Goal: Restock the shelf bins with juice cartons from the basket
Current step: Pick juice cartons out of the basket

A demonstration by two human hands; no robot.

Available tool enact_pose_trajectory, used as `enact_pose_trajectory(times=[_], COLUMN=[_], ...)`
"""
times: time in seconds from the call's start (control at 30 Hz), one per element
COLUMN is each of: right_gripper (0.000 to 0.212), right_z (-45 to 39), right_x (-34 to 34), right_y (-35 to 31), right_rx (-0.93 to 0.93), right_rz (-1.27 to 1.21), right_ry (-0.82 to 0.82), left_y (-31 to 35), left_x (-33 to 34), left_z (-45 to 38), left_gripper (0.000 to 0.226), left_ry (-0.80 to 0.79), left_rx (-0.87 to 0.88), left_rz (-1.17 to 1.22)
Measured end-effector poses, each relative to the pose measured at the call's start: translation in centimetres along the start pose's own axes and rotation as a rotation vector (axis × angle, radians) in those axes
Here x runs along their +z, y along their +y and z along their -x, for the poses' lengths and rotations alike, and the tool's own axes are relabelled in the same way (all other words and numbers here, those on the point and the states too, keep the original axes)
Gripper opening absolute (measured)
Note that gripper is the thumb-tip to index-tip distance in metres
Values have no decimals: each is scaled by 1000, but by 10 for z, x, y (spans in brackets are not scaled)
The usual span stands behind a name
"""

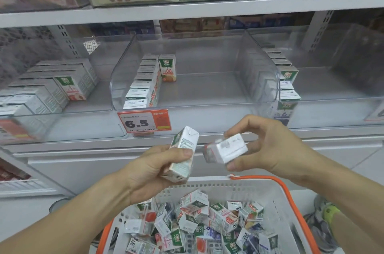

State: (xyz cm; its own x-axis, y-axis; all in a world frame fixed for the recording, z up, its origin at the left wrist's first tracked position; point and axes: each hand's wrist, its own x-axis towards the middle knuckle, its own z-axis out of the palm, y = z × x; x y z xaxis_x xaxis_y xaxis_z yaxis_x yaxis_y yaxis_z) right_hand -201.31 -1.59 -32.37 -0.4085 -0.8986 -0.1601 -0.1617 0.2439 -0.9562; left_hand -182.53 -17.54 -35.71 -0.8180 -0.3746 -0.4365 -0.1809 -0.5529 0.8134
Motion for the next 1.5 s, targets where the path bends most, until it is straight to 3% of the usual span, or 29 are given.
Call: enact_pose_trajectory(times=[0.13, 0.33, 0.6, 0.8, 0.97, 1.07, 1.23, 1.37, 1.5], right_gripper=[43, 50, 58, 57, 56, 70, 72, 52, 39], right_z=[-1, -9, -12, -22, -28, -30, -36, -38, -37], right_x=[2, -3, 3, 17, 31, 37, 47, 65, 89], right_y=[-2, -3, -3, 0, -1, 3, 1, -1, 0], right_rx=[-123, -83, 43, 205, 352, 301, 142, 124, 166], right_rz=[240, 102, -48, -184, -126, -16, 131, 29, -135], right_ry=[83, 144, 15, -192, -345, -275, -590, -681, -586], left_y=[3, 2, -1, -2, -11, -6, 4, 11, 21], left_x=[2, -1, 1, 7, -10, -21, -32, -46, -69], left_z=[-1, -6, -12, -5, -4, -1, 10, 17, 29], left_gripper=[53, 46, 49, 82, 101, 109, 99, 91, 97], left_ry=[31, 128, -20, -240, -181, -171, -289, -332, -233], left_rx=[-7, 27, -35, -87, -70, -72, -89, -149, -111], left_rz=[57, -89, -139, -225, -434, -503, -615, -681, -673])
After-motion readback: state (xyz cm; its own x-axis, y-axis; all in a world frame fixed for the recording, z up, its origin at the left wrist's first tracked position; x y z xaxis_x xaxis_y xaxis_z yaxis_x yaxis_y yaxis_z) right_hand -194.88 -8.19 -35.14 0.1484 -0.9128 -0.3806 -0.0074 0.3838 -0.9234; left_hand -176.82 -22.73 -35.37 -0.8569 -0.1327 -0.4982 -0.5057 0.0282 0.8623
